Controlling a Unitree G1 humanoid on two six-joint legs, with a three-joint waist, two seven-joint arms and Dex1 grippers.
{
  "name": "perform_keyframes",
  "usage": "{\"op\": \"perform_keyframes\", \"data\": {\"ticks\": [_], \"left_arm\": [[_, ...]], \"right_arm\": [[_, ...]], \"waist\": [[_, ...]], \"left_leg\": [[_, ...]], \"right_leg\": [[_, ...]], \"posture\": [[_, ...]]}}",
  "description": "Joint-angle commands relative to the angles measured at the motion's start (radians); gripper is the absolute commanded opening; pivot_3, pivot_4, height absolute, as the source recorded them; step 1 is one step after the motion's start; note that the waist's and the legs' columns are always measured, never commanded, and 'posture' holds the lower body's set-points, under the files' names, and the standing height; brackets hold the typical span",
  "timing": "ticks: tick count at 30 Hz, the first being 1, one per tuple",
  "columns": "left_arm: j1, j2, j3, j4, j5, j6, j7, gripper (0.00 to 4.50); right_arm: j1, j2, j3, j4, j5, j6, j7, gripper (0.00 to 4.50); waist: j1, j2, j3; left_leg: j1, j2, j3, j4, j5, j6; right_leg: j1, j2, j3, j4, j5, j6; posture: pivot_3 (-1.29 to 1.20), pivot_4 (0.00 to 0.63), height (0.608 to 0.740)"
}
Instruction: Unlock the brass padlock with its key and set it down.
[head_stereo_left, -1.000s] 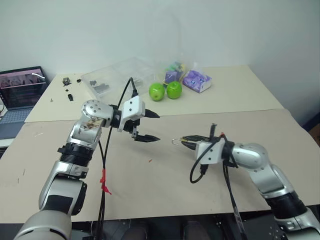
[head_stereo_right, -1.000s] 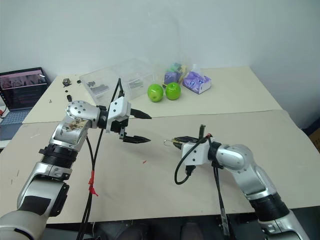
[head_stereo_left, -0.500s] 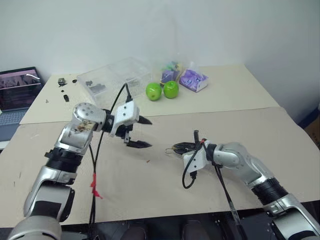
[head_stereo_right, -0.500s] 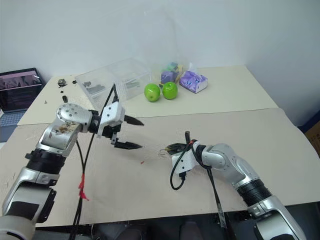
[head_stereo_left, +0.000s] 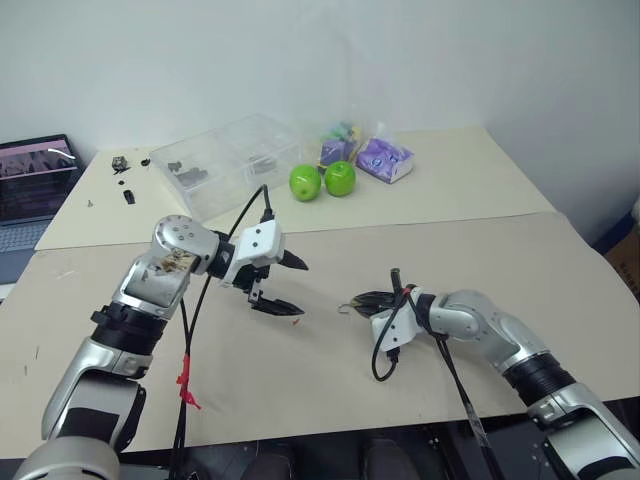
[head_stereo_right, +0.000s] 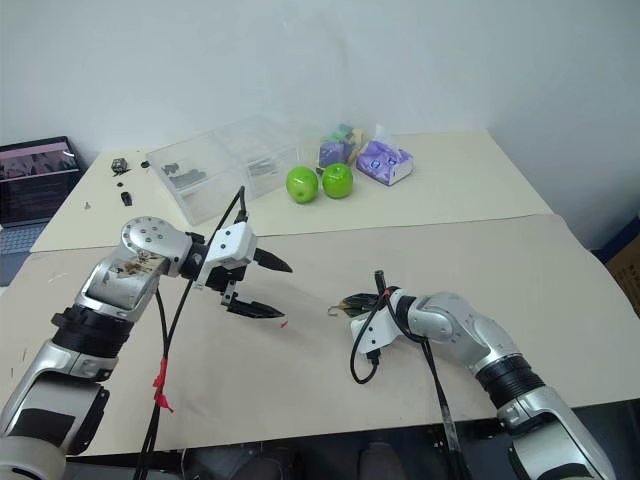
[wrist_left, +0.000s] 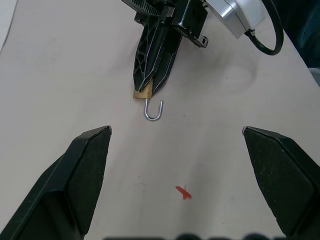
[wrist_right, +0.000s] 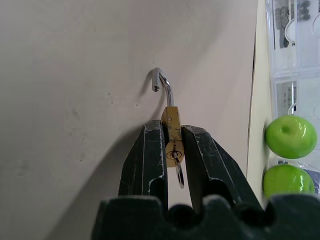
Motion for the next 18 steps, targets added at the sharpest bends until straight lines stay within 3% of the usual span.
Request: {"op": "perform_keyframes", "data": {"ticks": [1, 8, 11, 15, 18], "left_arm": [[-0.034, -0.006, 0.001, 0.004, -0.012, -0.021, -0.006, 4.5], [-0.045, -0.017, -0.002, 0.033, -0.01, -0.041, -0.015, 4.5], [-0.049, -0.03, 0.007, 0.048, -0.018, -0.054, -0.01, 4.5], [-0.043, -0.068, 0.045, 0.06, -0.054, -0.085, 0.015, 4.5], [-0.036, -0.091, 0.069, 0.053, -0.076, -0.086, 0.042, 4.5]], "right_arm": [[0.015, -0.046, -0.049, -0.059, 0.057, -0.009, 0.023, 1.98], [0.107, -0.189, -0.119, -0.15, 0.153, -0.003, 0.096, 4.39], [0.158, -0.241, -0.169, -0.187, 0.262, 0.068, 0.166, 4.46], [0.256, -0.263, -0.272, -0.374, 0.744, 0.611, 0.416, 4.46], [0.26, -0.279, -0.366, -0.539, 1.075, 0.974, 0.463, 4.46]], "waist": [[0.0, 0.0, 0.0], [0.004, 0.0, 0.0], [0.007, -0.001, 0.001], [0.008, -0.002, 0.001], [0.007, -0.002, 0.002]], "left_leg": [[0.0, 0.0, 0.0, 0.0, 0.0, 0.0], [0.0, 0.0, 0.001, 0.001, -0.001, 0.001], [0.0, 0.0, 0.002, 0.001, -0.001, 0.001], [0.0, 0.001, 0.002, 0.002, -0.002, 0.003], [-0.002, 0.002, 0.003, 0.005, -0.004, 0.006]], "right_leg": [[0.0, 0.0, 0.0, 0.0, 0.0, 0.0], [0.001, -0.001, 0.001, -0.001, 0.0, 0.0], [0.001, -0.001, 0.001, -0.001, 0.0, 0.001], [0.002, -0.001, 0.002, -0.001, 0.0, 0.0], [0.002, -0.001, 0.004, -0.001, 0.001, 0.0]], "posture": [[0.0, 0.15, 0.74], [0.0, 0.15, 0.74], [0.0, 0.15, 0.74], [0.0, 0.15, 0.74], [0.0, 0.15, 0.74]]}}
